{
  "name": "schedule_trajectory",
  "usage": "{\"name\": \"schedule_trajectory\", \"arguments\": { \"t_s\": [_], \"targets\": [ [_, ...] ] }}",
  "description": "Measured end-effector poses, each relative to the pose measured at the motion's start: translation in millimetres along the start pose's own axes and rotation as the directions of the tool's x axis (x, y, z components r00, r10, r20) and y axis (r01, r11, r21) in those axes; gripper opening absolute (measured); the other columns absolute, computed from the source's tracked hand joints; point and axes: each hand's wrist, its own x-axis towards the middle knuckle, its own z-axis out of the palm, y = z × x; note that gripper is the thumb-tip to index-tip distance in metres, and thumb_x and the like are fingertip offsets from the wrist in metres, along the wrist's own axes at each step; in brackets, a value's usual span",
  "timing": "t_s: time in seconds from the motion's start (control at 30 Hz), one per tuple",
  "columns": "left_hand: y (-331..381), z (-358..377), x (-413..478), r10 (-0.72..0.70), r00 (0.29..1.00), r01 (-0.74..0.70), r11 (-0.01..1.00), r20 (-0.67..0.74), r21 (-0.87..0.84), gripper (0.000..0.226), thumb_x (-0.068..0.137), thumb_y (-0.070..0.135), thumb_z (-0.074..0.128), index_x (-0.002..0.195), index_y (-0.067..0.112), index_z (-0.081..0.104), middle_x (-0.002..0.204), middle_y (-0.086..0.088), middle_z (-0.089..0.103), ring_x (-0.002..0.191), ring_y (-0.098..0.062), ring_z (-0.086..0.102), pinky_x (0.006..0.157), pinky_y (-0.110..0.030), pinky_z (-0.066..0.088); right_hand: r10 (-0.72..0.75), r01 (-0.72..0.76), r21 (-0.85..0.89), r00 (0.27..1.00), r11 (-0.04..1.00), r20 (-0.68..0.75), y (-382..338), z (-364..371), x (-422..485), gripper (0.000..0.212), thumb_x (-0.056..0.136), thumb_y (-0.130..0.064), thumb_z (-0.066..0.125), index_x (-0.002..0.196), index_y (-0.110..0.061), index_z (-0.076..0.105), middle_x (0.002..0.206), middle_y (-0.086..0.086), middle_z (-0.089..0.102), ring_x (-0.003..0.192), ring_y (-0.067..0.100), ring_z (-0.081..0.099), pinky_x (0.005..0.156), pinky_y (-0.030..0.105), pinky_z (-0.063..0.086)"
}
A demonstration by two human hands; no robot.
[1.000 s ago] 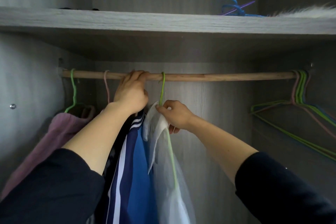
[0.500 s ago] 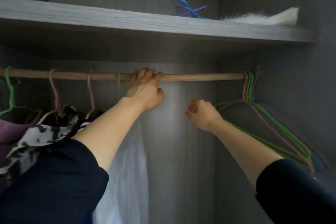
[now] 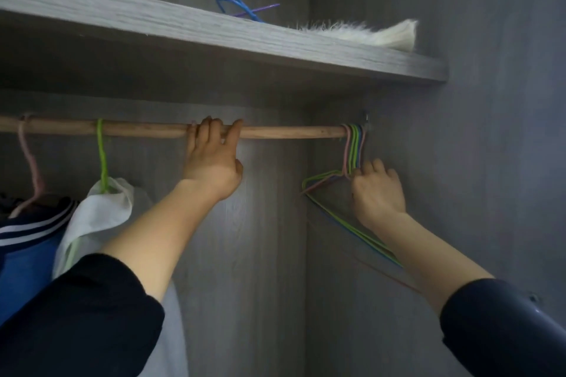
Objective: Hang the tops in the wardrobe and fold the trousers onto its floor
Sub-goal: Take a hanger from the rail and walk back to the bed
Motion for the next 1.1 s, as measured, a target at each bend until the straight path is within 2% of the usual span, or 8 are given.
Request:
{"name": "schedule_trajectory", "arguments": {
  "t_s": [0.1,0.17,0.27,0.47,0.73,0.93,1.0,1.1],
  "targets": [
    [-1,-2,2,0.002,1.0,-0.002,1.0,-0.003,-0.008,0.079,0.081,0.026,0.061,0.15,0.023,0.022,0.14,-0.011,0.032,0.137,-0.029,0.019,0.118,-0.041,-0.002,0.006,-0.006,-0.015,0.999,1.0,0.037,-4,-1,2,0.033,0.091,-0.02,0.054,0.122,-0.011,0.059,0.124,0.008,0.056,0.118,0.027,0.044,0.085,0.035,0.04],
    [-1,-3,3,-0.006,1.0,0.006,1.0,0.013,-0.018,0.081,0.079,0.026,0.063,0.149,0.023,0.022,0.139,-0.011,0.032,0.135,-0.029,0.02,0.118,-0.04,-0.001,0.073,-0.082,0.115,0.994,0.99,0.084,-6,-3,4,0.03,0.089,-0.018,0.058,0.117,-0.008,0.06,0.119,0.011,0.061,0.113,0.03,0.053,0.078,0.034,0.044],
    [-1,-4,4,-0.009,1.0,0.01,1.0,0.02,-0.02,0.083,0.077,0.026,0.066,0.149,0.023,0.023,0.138,-0.011,0.032,0.136,-0.029,0.02,0.117,-0.04,-0.001,0.164,-0.209,0.45,0.977,0.868,0.136,-8,-11,9,0.024,0.088,-0.02,0.059,0.107,-0.005,0.058,0.11,0.017,0.065,0.103,0.037,0.062,0.069,0.034,0.04],
    [0,-5,5,-0.023,0.998,0.024,1.0,0.06,-0.012,0.088,0.077,0.026,0.067,0.15,0.024,0.019,0.143,-0.01,0.029,0.14,-0.028,0.014,0.116,-0.04,-0.004,0.166,-0.18,0.746,0.982,0.641,0.094,-23,-30,19,0.013,0.089,-0.019,0.05,0.095,-0.01,0.056,0.101,0.02,0.064,0.093,0.04,0.06,0.069,0.035,0.042],
    [2,-18,5,-0.043,0.98,0.047,0.999,0.192,-0.017,0.091,0.083,0.033,0.064,0.153,0.024,0.007,0.16,-0.011,0.004,0.148,-0.026,-0.007,0.118,-0.041,-0.006,0.151,-0.223,0.851,0.974,0.476,0.17,-35,-20,-30,0.012,0.086,-0.021,0.053,0.082,-0.019,0.065,0.084,0.007,0.067,0.087,0.031,0.062,0.067,0.032,0.044],
    [42,-1,-50,-0.075,0.995,0.095,0.938,0.073,-0.332,0.08,0.082,0.022,0.063,0.15,0.012,0.022,0.16,-0.013,0.007,0.148,-0.027,-0.002,0.119,-0.044,0.002,0.195,-0.514,0.835,0.855,0.195,0.481,-16,-15,-100,0.013,0.079,-0.013,0.063,0.067,-0.016,0.068,0.057,-0.001,0.055,0.058,0.017,0.05,0.055,0.026,0.036],
    [68,13,-86,-0.058,0.993,0.1,0.87,0.1,-0.484,0.069,0.085,0.017,0.059,0.147,0.008,0.03,0.157,-0.016,0.021,0.147,-0.029,0.01,0.119,-0.041,0.009,0.182,-0.557,0.807,0.829,0.196,0.528,-6,-18,-129,0.012,0.079,-0.022,0.066,0.07,-0.015,0.07,0.055,-0.005,0.052,0.055,0.014,0.047,0.053,0.024,0.035],
    [112,31,-150,-0.021,0.986,0.14,0.654,0.167,-0.744,0.05,0.083,0.004,0.059,0.133,0.003,0.049,0.134,-0.021,0.05,0.128,-0.035,0.043,0.108,-0.037,0.03,0.216,-0.58,0.756,0.815,0.303,0.538,8,-25,-182,0.044,0.077,-0.052,0.068,0.05,-0.019,0.057,0.04,-0.012,0.039,0.038,0.004,0.035,0.037,0.018,0.027]
  ]
}}
